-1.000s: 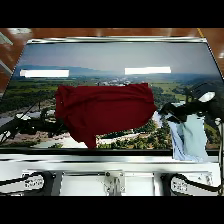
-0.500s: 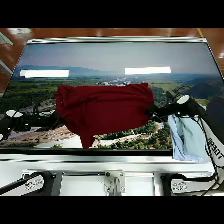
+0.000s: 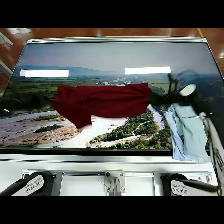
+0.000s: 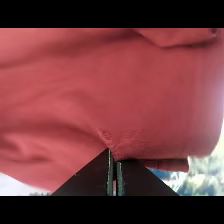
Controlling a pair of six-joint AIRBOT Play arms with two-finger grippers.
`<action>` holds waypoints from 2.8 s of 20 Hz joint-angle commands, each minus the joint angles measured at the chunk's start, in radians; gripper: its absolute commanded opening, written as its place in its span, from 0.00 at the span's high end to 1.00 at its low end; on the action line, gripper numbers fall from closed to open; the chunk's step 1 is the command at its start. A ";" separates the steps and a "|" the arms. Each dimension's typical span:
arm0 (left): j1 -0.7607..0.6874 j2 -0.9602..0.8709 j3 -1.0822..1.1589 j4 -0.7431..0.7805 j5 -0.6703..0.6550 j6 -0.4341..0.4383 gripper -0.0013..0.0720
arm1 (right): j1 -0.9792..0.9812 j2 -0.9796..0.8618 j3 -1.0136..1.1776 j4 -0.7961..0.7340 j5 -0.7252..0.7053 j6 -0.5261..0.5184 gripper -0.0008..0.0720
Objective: Fold the shirts.
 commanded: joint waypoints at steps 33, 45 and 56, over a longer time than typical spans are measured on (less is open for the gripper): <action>0.012 0.098 0.220 0.524 -0.005 -0.145 0.93 | 0.011 -0.003 0.192 -0.171 -0.174 0.336 0.90; -0.018 -0.389 0.228 0.268 -0.040 -0.199 0.42 | 0.086 -0.238 0.204 -0.082 -0.272 0.293 0.22; 0.266 -0.214 -0.099 0.441 -0.426 -0.167 0.02 | -0.298 -0.079 0.181 -0.146 0.534 0.084 0.11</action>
